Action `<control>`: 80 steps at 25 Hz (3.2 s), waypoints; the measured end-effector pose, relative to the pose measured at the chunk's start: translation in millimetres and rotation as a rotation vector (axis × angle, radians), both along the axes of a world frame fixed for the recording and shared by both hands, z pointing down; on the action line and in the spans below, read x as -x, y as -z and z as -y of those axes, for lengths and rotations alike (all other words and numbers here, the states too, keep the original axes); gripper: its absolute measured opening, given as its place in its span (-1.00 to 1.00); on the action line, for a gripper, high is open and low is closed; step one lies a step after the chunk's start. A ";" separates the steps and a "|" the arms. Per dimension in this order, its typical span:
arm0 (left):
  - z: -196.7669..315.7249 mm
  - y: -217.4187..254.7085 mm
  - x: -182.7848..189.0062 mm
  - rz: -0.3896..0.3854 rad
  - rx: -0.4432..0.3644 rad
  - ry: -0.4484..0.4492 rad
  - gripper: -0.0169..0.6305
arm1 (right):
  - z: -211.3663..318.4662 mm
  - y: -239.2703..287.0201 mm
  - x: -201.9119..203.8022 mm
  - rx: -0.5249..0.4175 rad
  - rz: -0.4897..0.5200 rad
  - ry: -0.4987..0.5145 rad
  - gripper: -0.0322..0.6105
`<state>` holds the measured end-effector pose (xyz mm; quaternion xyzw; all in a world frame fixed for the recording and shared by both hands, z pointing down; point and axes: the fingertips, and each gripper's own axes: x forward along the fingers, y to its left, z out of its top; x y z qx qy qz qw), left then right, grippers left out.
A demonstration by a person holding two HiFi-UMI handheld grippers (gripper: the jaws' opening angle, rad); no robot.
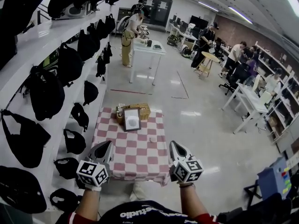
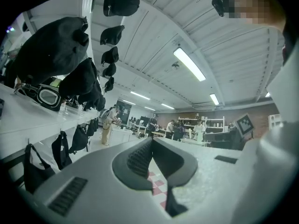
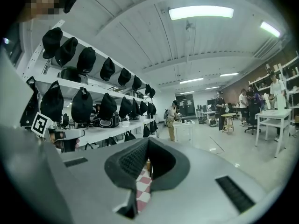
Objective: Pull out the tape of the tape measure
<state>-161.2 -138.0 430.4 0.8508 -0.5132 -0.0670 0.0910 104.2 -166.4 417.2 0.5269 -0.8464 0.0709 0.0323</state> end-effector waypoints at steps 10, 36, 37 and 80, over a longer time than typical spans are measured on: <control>54.1 21.3 -10.8 0.030 -0.047 0.026 -0.93 | 60.9 17.8 3.2 -0.065 0.028 0.072 -0.89; 105.6 0.7 -47.0 0.089 -0.014 -0.006 -0.93 | 126.4 -78.7 -13.0 0.085 -0.132 0.158 -0.13; 109.4 -0.6 -48.5 0.091 -0.013 -0.006 -0.93 | 130.1 -87.9 -13.6 0.101 -0.144 0.165 -0.13; 246.6 -97.0 -113.7 0.172 0.200 0.030 -0.93 | 242.3 -432.1 -27.3 0.615 -0.549 0.576 -0.15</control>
